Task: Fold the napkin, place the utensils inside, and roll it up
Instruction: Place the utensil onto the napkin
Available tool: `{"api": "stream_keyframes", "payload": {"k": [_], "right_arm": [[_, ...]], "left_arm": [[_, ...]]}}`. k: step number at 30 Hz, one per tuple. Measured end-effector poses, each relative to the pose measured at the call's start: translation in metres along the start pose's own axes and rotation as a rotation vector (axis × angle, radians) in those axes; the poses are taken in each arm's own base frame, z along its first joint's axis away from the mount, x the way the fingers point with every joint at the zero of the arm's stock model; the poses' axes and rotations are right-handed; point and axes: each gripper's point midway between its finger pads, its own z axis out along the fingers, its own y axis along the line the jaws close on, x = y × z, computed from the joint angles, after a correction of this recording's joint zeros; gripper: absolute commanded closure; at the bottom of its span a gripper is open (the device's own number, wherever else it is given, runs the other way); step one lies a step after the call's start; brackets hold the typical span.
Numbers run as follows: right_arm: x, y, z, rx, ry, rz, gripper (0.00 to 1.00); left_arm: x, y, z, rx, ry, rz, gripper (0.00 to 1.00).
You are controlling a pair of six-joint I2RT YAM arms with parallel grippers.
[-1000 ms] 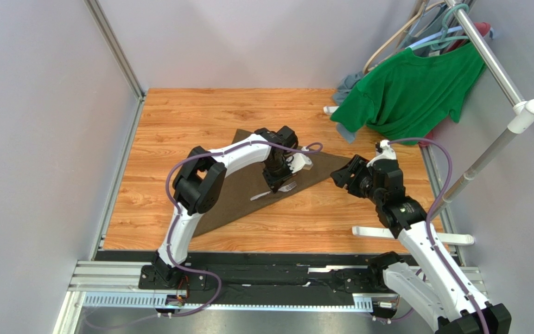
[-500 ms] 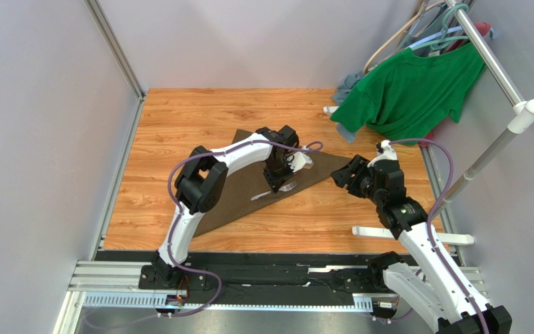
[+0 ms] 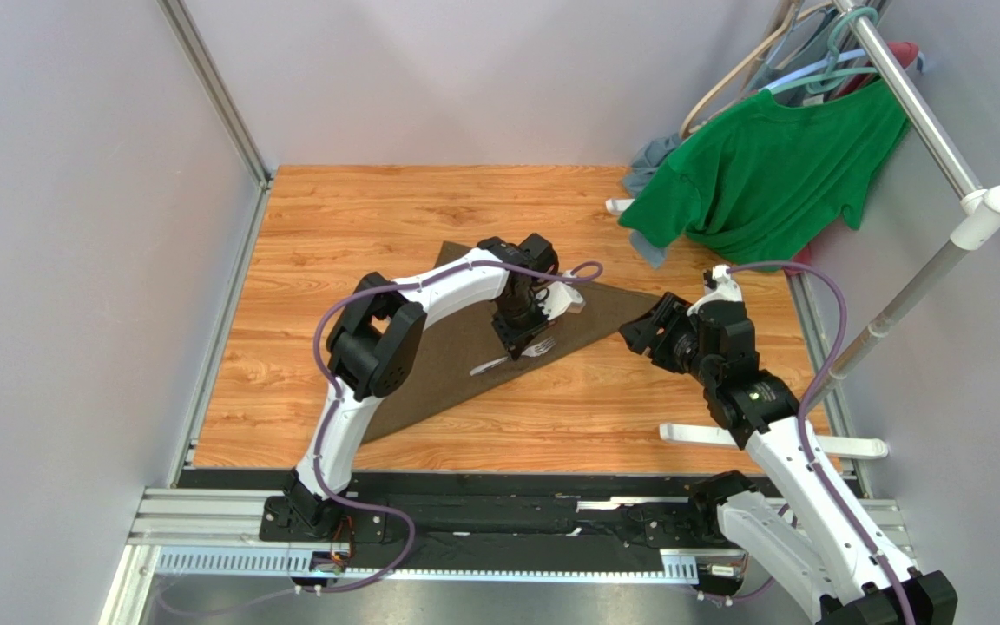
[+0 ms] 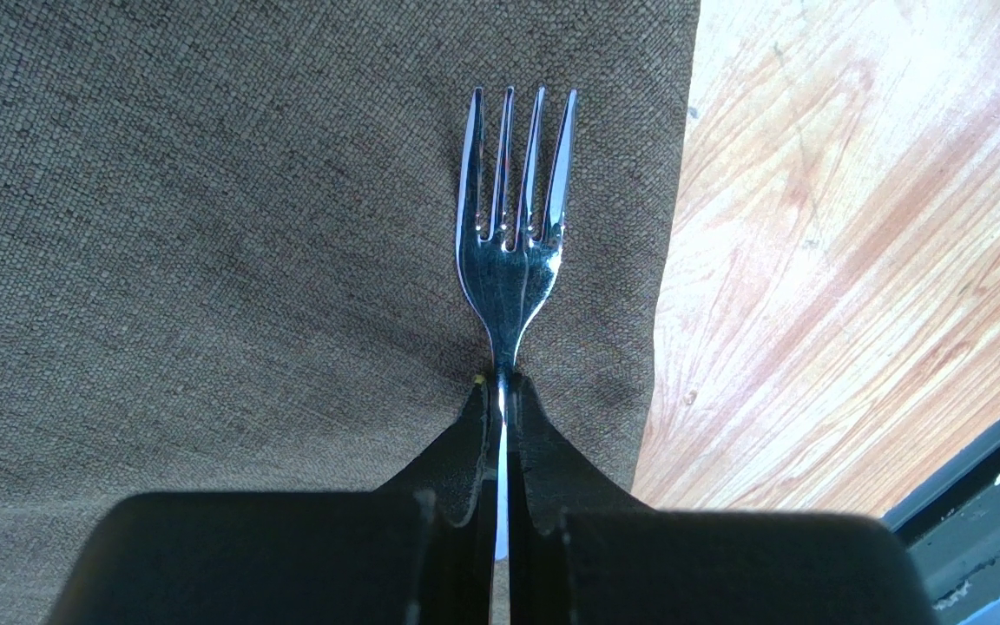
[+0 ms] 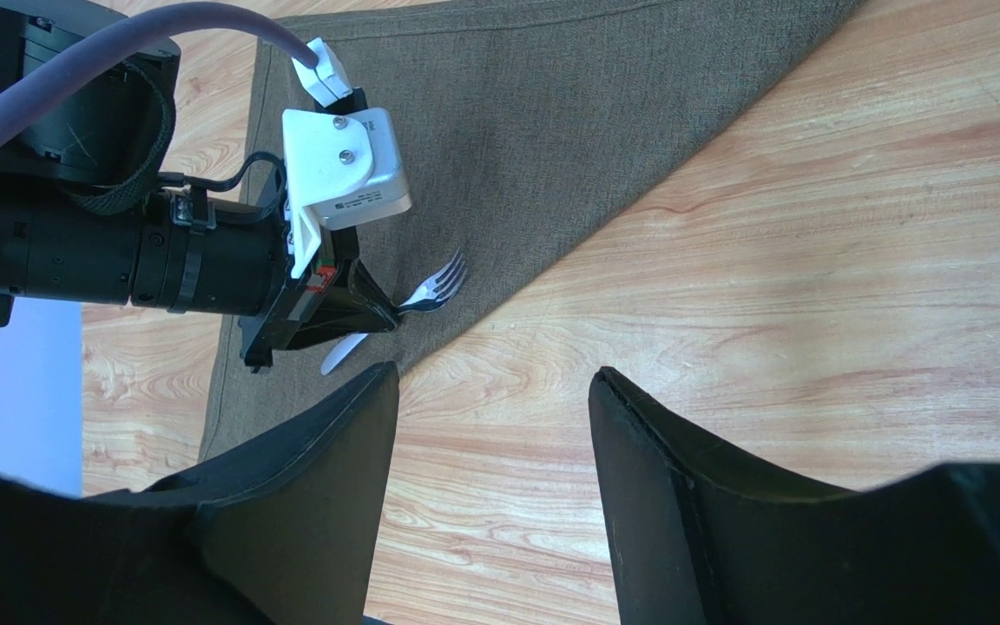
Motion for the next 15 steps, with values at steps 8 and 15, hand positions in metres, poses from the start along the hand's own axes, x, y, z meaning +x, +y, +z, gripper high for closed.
{"api": "stream_keyframes", "payload": {"k": [8,15], "right_arm": [[0.0001,0.0002,0.0000,0.000,0.000,0.002,0.40],[0.0000,0.0003,0.0000,0.000,0.000,0.002,0.40]], "left_arm": [[-0.0001,0.0007,0.0000,-0.001,-0.002,-0.004,0.92],[-0.0009,0.0026,-0.0011,-0.019,-0.004,-0.028,0.43]]}}
